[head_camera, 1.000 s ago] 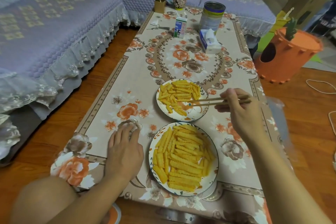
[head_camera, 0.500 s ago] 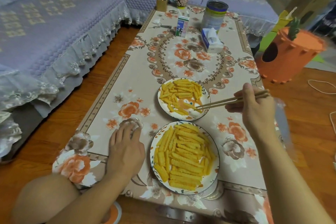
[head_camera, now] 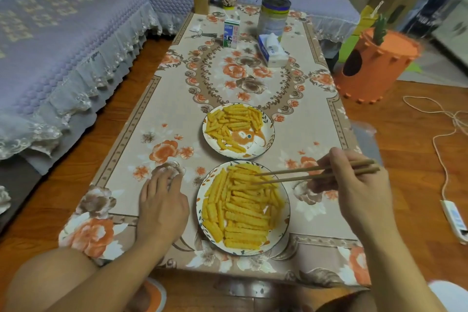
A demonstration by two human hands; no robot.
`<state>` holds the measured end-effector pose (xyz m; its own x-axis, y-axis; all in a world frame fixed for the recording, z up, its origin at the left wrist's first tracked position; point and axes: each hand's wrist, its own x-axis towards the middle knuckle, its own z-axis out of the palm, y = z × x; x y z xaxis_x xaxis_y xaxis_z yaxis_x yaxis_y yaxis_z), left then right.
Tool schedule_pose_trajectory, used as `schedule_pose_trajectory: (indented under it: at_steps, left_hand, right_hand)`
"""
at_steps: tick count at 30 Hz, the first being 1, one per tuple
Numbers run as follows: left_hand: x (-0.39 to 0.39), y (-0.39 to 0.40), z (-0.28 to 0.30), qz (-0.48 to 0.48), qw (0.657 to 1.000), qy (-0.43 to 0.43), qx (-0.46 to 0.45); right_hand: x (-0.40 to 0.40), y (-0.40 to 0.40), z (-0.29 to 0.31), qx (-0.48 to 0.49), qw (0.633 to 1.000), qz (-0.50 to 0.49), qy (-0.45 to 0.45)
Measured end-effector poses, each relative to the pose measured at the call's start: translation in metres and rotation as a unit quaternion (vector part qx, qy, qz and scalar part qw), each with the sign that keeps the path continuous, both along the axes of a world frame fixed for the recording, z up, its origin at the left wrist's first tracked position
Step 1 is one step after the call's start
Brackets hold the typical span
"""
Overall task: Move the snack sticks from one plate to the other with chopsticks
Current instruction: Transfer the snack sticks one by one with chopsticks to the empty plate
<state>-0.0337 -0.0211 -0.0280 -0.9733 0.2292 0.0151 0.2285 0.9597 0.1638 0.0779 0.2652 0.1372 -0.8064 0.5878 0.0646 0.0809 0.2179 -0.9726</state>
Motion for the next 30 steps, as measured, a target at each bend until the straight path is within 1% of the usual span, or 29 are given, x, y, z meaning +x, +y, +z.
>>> schedule_pose_trajectory:
  at_steps: [4, 7, 9, 13, 19, 25, 30]
  left_hand:
    - [-0.001, -0.001, -0.001, -0.003, 1.000, 0.004, 0.004]
    - [-0.001, -0.001, -0.001, -0.004, 1.000, 0.004, -0.002]
    - [-0.002, 0.000, 0.000, -0.002, 1.000, 0.003, -0.002]
    - [-0.003, 0.000, 0.000, -0.002, 1.000, -0.001, -0.005]
    - [-0.005, 0.001, 0.001, 0.004, 1.000, -0.011, -0.007]
    - [-0.005, 0.001, 0.001, 0.004, 1.000, -0.017, -0.013]
    - [-0.004, 0.000, 0.002, 0.001, 1.000, -0.015, -0.015]
  right_hand:
    - [-0.004, 0.006, 0.013, 0.025, 0.999, -0.023, 0.025]
    - [-0.021, 0.005, 0.011, 0.012, 0.999, -0.018, 0.030]
    - [-0.040, 0.003, 0.003, 0.002, 0.999, -0.006, 0.037]
    - [-0.088, 0.002, -0.023, 0.015, 0.999, 0.015, 0.042]
    - [-0.140, 0.003, -0.043, 0.040, 0.998, -0.004, 0.038]
    - [-0.142, 0.007, -0.052, 0.052, 0.998, -0.002, 0.026]
    - [-0.128, 0.013, -0.037, 0.065, 0.997, -0.016, 0.034]
